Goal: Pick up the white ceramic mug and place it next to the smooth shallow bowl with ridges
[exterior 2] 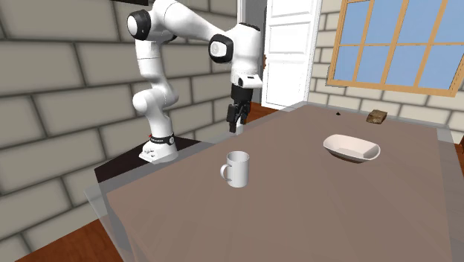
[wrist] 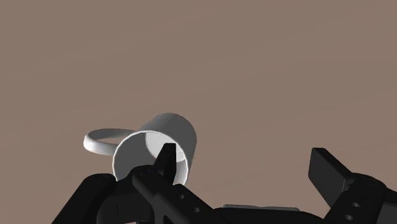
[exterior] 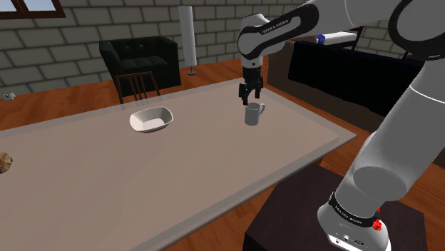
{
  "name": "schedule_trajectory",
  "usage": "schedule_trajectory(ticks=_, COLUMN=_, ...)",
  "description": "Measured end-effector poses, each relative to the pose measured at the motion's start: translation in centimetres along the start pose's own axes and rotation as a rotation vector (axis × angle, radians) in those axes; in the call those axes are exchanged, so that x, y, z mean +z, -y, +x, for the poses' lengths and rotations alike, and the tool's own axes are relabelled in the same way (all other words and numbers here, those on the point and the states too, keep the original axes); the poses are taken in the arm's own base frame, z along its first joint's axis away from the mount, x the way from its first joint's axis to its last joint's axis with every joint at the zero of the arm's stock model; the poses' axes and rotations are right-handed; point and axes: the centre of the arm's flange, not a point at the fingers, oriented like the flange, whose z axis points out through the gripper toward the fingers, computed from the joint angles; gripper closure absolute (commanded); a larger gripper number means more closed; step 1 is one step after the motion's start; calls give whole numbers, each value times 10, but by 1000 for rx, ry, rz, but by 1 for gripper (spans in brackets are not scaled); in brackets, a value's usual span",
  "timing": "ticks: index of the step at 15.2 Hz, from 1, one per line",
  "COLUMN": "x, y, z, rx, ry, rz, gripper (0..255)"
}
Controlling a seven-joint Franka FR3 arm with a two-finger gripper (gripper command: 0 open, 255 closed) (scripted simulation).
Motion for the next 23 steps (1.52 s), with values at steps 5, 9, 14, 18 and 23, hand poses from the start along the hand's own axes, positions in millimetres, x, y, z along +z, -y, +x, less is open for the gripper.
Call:
schedule_trajectory(ticks=5, x=43, y=-28, z=45, rx=18, ry=52, rz=-11, gripper=0)
schedule_trajectory(ticks=9, x=71, y=-42, z=58, rx=24, ry=69, rz=-15, gripper=0)
schedule_trajectory(ticks=14, x=95, y=-42, z=57, rx=24, ry=70, rz=-15, gripper=0)
schedule_trajectory(ticks=18, x=99, y=-43, z=56, rx=24, ry=69, rz=-15, gripper=0)
schedule_trajectory(ticks=23, x=99, y=-43, z=57, rx=24, ry=69, rz=-15, gripper=255)
